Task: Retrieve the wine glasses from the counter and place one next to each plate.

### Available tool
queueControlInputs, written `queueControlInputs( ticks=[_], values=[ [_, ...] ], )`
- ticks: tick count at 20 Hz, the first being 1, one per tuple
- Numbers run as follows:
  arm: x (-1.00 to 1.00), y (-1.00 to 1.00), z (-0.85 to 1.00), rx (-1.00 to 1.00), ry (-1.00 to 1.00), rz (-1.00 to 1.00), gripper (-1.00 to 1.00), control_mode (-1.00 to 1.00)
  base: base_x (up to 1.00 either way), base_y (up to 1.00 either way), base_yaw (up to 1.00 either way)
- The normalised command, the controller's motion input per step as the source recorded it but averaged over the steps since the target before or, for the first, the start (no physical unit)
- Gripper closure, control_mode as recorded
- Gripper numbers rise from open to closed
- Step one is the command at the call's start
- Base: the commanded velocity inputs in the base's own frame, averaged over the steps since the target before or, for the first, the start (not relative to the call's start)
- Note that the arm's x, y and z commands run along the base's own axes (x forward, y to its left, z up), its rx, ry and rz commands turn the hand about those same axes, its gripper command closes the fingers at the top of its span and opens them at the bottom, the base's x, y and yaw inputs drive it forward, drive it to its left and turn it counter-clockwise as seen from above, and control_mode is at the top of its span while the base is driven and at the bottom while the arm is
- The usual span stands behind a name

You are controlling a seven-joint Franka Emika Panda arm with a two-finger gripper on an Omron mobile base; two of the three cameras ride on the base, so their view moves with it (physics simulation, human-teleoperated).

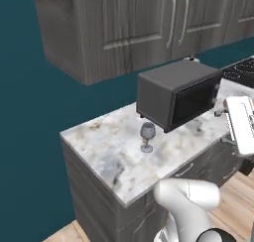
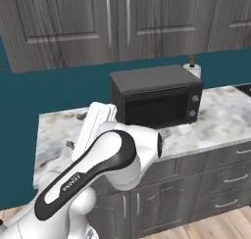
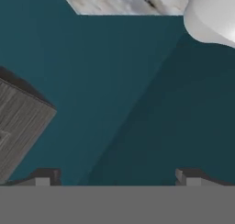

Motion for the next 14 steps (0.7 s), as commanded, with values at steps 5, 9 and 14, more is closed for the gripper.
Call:
queueControlInputs(
  ticks=[5,9,14],
  values=[
    [0.00,0.00,0.00,0.00,0.00,0.00,-1.00,1.00,0.60,-0.01,0.56],
    [0.00,0.00,0.00,0.00,0.00,0.00,-1.00,1.00,0.42,0.01,0.40],
    [0.00,0.00,0.00,0.00,0.00,0.00,-1.00,1.00,0.29,0.00,0.42]
  ],
)
